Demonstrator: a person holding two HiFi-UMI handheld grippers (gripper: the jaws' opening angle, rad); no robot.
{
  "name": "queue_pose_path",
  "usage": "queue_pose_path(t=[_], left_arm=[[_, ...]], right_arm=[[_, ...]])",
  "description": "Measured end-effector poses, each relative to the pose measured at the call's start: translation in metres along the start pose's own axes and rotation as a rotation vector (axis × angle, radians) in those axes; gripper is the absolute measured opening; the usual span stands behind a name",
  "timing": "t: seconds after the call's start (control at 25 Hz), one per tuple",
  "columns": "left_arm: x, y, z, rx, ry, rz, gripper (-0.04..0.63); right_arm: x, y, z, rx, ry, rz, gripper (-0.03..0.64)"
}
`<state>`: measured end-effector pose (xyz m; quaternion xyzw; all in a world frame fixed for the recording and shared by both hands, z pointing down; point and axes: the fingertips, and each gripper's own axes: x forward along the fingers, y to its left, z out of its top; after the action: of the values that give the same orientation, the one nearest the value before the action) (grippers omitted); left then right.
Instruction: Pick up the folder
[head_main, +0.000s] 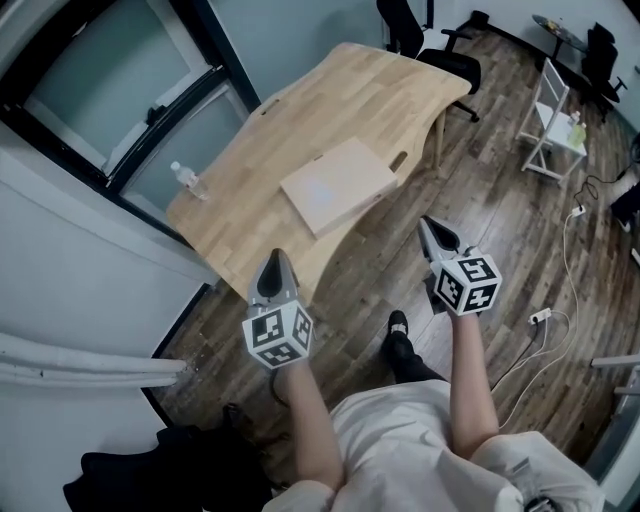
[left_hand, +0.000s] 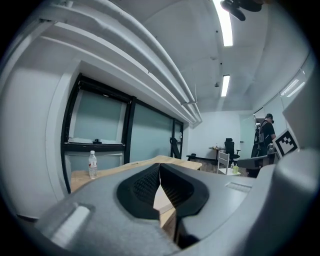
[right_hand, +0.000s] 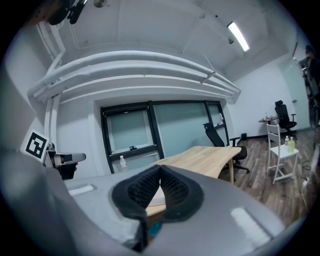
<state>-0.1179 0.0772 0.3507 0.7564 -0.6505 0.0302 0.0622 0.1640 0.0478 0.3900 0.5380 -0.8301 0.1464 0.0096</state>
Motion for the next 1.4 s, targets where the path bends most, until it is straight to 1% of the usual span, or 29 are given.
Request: queue_pose_path(t=[0.2,0.4,0.68,0.8,0.96,1.16,1.4], left_arm=[[0.051,-0.013,0.007,-0.047,0.007,-0.013,0.008],[0.098,-0.026,0.010,-0.050,0.013,-0.005,0.008],[0.153,-0.044,0.013,-0.034,0.016,-0.001,0.008],[0.172,-0.046,0.011,-0.039,0.011,0.017,0.009],[0.189,-0.057,0.002,-0.040,0.018,0.024,0.008],[0.194,-0.052,-0.004,-0.027,0.042,0.047,0.008],[0.197,-0.024,-0.014,-0.029,0.075,0.104,0.008]], right_arm=[[0.031,-0.037,0.017,0.026,-0.003,0.012,0.002],[0.060,-0.072,0.029,0.026,0.006,0.026,0.002],[0.093,-0.114,0.041,0.029,0.011,0.043,0.002],[0.102,-0.130,0.040,0.021,0.022,0.053,0.002],[0.108,-0.157,0.047,0.018,0.014,0.036,0.002],[0.117,-0.165,0.038,0.035,0.036,0.039,0.002],[0.146,-0.151,0.018,0.032,0.096,0.092,0.002]])
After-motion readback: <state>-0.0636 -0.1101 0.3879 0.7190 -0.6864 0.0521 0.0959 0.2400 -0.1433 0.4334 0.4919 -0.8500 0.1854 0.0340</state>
